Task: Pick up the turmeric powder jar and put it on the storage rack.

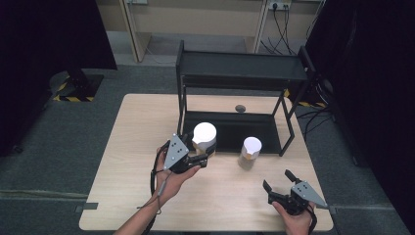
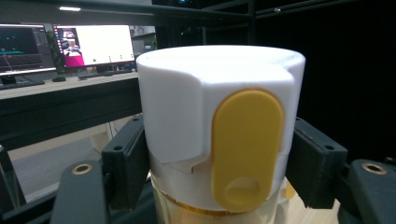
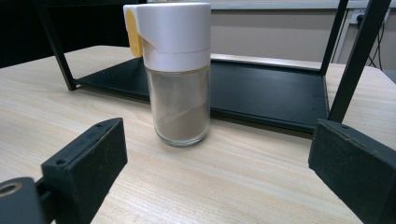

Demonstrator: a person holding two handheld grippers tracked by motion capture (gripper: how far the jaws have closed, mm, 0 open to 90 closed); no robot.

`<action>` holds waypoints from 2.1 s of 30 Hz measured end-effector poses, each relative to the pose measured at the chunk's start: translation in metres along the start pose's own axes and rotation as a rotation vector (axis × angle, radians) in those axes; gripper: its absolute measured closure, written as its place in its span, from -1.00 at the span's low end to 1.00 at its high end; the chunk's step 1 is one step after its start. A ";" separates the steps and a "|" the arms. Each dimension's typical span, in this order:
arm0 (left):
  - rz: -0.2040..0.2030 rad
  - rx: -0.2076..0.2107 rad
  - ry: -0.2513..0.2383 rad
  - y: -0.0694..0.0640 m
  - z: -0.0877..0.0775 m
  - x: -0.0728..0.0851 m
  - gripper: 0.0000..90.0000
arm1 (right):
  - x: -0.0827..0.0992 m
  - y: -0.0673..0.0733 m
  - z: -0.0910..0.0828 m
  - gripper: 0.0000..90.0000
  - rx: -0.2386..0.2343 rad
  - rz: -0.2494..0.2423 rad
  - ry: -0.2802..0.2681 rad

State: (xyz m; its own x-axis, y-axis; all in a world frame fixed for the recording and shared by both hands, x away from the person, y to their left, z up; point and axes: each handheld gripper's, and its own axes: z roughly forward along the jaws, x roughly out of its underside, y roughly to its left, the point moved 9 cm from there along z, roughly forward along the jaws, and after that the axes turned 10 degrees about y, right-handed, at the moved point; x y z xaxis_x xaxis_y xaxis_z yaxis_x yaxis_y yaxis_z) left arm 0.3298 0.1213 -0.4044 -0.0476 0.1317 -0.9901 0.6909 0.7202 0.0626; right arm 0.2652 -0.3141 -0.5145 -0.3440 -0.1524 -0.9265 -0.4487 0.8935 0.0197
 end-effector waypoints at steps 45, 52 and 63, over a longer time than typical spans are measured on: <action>-0.020 -0.139 -0.071 0.036 0.011 -0.080 -0.32 | -0.001 0.000 0.000 -0.89 0.002 0.006 0.006; -0.026 -0.149 -0.072 0.043 0.014 -0.090 -0.32 | -0.001 0.000 0.001 -0.89 0.003 0.008 0.007; -0.039 -0.163 -0.081 0.052 0.016 -0.107 -0.32 | -0.001 0.000 0.001 -0.89 0.003 0.011 0.008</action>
State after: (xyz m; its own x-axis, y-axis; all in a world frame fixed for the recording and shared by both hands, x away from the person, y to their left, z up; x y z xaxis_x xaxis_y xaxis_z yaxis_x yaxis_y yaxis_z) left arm 0.3820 0.1335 -0.2967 -0.0091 0.0508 -0.9987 0.5632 0.8255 0.0369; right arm 0.2663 -0.3139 -0.5139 -0.3553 -0.1455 -0.9234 -0.4424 0.8963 0.0290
